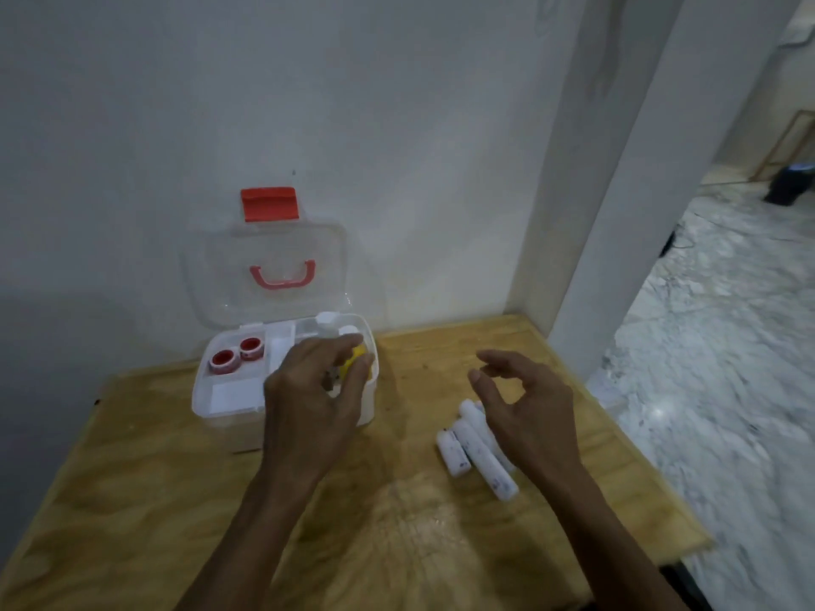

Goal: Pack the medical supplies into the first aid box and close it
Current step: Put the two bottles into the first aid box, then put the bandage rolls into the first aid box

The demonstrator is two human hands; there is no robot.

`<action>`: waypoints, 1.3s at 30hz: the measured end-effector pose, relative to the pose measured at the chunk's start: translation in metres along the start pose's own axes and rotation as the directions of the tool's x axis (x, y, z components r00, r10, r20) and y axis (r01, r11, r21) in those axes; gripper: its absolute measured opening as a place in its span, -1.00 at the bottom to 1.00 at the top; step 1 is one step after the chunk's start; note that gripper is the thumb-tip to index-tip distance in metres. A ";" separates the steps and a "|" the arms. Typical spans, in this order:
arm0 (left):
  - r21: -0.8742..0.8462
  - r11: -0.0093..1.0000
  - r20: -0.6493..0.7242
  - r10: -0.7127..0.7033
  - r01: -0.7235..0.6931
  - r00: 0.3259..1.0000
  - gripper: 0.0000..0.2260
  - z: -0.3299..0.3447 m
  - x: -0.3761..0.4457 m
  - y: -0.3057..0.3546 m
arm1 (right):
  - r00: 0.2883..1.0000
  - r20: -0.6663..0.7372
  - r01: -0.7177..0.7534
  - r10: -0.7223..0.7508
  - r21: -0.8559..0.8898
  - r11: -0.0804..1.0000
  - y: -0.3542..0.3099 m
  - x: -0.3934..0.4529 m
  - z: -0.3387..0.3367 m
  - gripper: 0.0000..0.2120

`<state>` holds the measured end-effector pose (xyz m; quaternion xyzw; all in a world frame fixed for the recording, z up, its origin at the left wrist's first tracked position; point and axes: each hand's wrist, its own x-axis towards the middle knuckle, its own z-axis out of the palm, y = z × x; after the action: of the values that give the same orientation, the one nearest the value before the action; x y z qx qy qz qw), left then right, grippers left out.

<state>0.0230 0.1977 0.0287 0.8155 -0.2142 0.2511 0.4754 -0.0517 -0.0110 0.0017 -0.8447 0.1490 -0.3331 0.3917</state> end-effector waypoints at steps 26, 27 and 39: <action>0.200 0.952 0.383 -0.294 0.232 0.876 -0.83 0.085 -0.079 0.016 | 0.999 -0.040 -0.014 -0.007 -0.503 0.864 0.048 -0.088 0.007 -0.79; 0.210 0.954 0.381 -0.281 0.214 0.881 -0.83 0.085 -0.081 0.016 | 0.999 -0.049 -0.019 -0.006 -0.508 0.861 0.049 -0.089 0.009 -0.78; 0.193 0.964 0.283 -0.235 0.185 0.930 -0.77 0.069 -0.093 0.008 | 0.990 -0.136 -0.082 0.038 -0.336 0.938 0.038 -0.096 0.021 -0.81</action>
<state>-0.0399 0.1437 -0.0517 0.8986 -0.1747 0.0875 0.3928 -0.1080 0.0254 -0.0797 -0.8717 0.2549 -0.3431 0.2396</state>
